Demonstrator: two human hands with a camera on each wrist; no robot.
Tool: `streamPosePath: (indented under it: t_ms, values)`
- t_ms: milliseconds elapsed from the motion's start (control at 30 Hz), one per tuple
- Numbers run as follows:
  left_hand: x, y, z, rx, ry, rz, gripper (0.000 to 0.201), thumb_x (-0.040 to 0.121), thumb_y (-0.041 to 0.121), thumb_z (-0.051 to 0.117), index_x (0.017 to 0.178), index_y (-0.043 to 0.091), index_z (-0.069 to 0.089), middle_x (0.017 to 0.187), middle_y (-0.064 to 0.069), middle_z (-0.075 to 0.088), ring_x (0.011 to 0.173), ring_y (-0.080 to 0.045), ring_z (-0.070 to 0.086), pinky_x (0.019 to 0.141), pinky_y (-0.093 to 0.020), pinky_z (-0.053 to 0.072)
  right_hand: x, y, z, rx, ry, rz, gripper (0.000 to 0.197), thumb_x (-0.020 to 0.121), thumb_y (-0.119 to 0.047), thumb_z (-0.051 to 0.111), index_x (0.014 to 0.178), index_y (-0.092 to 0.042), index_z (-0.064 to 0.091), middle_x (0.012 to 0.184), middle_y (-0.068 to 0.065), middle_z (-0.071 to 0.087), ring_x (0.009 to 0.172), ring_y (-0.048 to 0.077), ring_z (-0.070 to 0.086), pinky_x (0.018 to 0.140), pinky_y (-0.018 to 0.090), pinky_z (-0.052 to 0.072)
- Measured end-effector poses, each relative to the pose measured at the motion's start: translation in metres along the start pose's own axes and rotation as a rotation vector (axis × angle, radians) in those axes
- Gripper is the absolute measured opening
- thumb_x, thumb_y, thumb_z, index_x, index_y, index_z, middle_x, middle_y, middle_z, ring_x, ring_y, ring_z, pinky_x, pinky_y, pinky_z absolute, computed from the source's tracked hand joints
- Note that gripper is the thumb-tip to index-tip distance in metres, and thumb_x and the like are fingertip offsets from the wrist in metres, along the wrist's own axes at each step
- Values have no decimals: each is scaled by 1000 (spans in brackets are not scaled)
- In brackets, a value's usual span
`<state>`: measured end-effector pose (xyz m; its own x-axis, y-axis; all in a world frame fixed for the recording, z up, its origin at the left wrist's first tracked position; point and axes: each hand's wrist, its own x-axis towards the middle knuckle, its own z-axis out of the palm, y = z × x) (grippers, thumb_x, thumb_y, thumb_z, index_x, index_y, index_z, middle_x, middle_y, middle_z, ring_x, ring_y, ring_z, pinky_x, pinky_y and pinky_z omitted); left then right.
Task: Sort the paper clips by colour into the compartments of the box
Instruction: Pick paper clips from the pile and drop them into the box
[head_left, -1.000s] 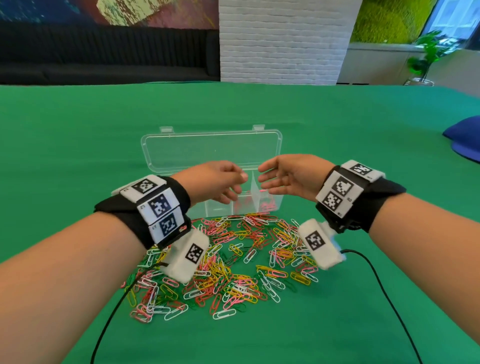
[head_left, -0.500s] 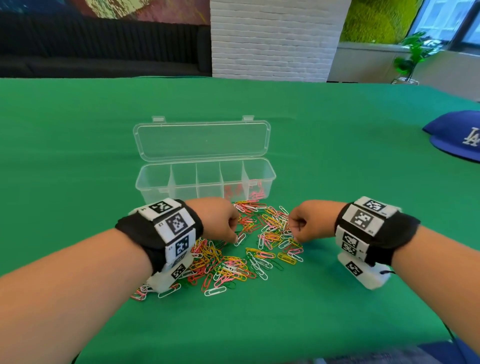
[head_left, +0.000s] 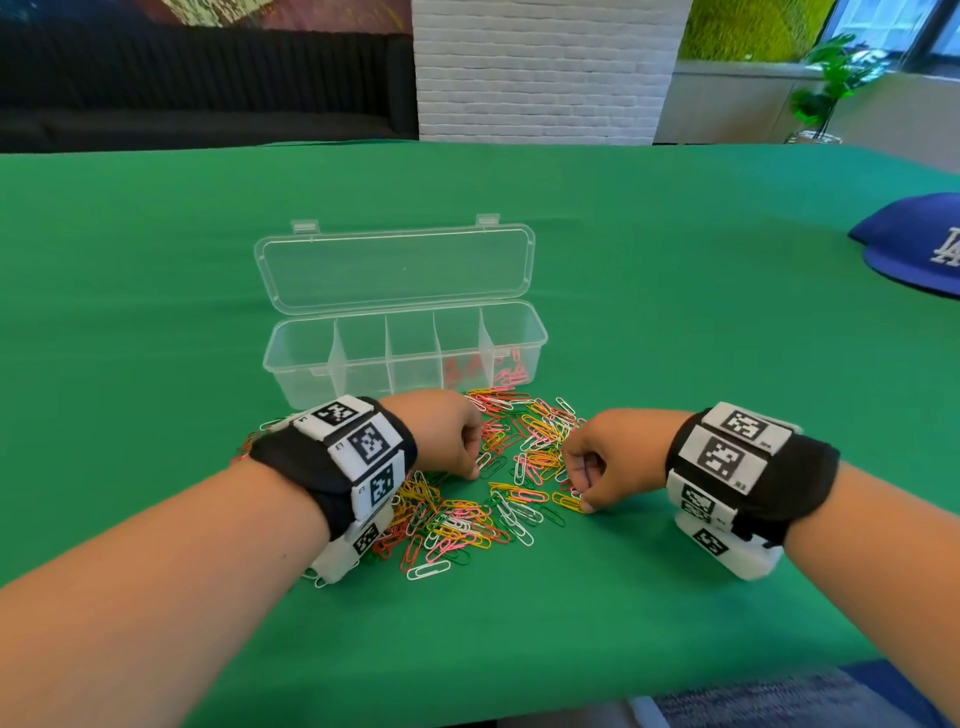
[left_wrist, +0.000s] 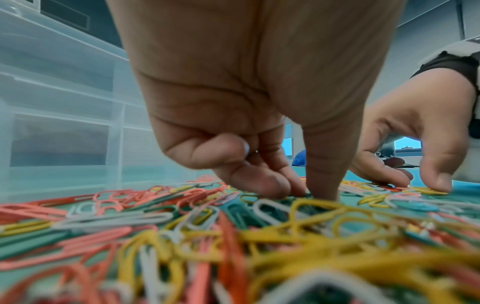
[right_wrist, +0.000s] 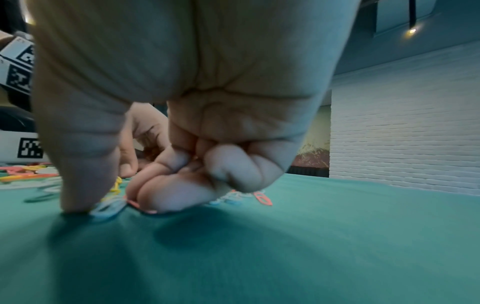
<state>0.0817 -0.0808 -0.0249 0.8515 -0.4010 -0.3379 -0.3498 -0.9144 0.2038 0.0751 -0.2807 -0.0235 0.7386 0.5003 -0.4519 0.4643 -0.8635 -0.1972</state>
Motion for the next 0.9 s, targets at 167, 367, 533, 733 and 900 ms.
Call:
streamPosePath:
  t_ms: [167, 367, 533, 733, 900]
  values:
    - [-2, 1, 2, -24, 51, -4, 15, 82, 24, 66, 92, 23, 55, 74, 11, 47, 75, -14, 49, 59, -24, 36, -1, 0, 2, -5, -4, -7, 18, 76, -27, 73, 80, -25, 55, 66, -12, 52, 60, 6, 48, 59, 19, 40]
    - [-1, 2, 4, -43, 26, -1, 22, 82, 31, 69, 98, 21, 57, 74, 14, 44, 74, -12, 46, 64, -24, 35, -5, 0, 4, -9, -33, -30, 23, 77, -22, 71, 85, -28, 50, 68, -12, 51, 65, 10, 49, 65, 23, 41]
    - [-1, 3, 3, -12, 25, 28, 12, 85, 27, 67, 93, 20, 61, 73, 14, 48, 71, -8, 47, 55, -19, 35, -8, -1, 6, -24, 14, -69, 18, 80, -14, 63, 95, -25, 61, 64, -14, 51, 58, -2, 45, 64, 20, 40]
    - [-5, 6, 1, 94, 30, 62, 5, 86, 18, 55, 83, 21, 57, 71, 10, 49, 71, -13, 49, 58, -22, 37, -11, -5, 6, -52, 68, -49, 27, 80, -10, 49, 97, -27, 62, 68, -11, 49, 67, 13, 47, 66, 21, 40]
    - [-7, 4, -1, 56, 113, 41, 11, 86, 22, 54, 76, 20, 50, 78, 2, 54, 73, -17, 49, 61, -25, 38, -5, 1, -6, 32, 194, 36, 21, 86, -11, 44, 87, -28, 57, 64, -10, 46, 56, 1, 41, 54, 16, 33]
